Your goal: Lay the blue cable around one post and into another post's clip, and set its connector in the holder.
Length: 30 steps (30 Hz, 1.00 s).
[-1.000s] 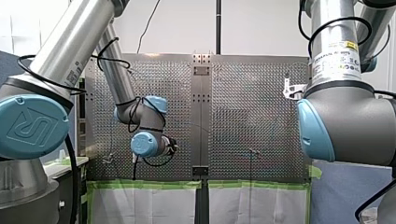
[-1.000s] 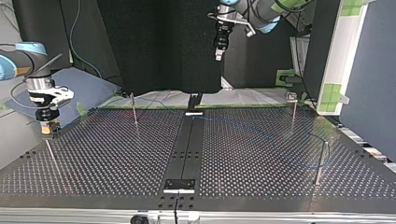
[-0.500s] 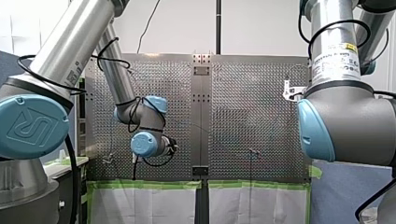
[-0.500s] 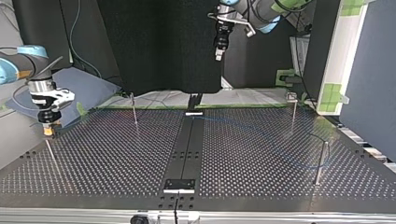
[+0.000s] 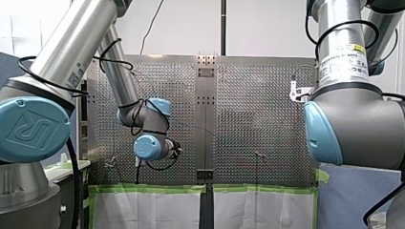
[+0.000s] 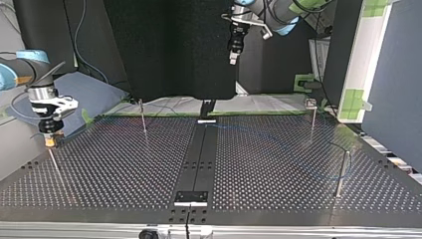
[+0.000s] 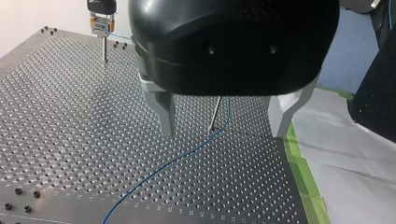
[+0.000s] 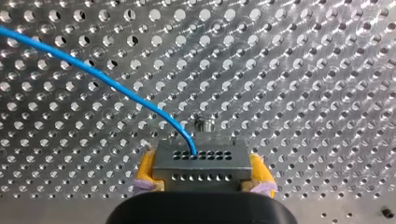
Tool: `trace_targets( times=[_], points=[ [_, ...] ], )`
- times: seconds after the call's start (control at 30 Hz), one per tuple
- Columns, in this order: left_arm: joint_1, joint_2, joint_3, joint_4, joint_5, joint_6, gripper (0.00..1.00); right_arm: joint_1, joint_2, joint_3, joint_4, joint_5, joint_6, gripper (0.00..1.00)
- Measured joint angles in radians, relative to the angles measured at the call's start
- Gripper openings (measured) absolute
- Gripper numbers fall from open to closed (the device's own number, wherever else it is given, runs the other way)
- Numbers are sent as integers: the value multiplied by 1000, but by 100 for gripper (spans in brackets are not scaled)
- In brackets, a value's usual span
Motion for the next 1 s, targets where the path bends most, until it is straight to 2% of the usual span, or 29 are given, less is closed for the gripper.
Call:
trace_targets(
  times=[0.87,1.0],
  points=[
    [0,0,0,-1,0,0,100,-5,12,1,-15,-11,-2,0],
    [0,0,0,-2,0,0,100,-5,14,0,-22,-25,0,0]
  ],
)
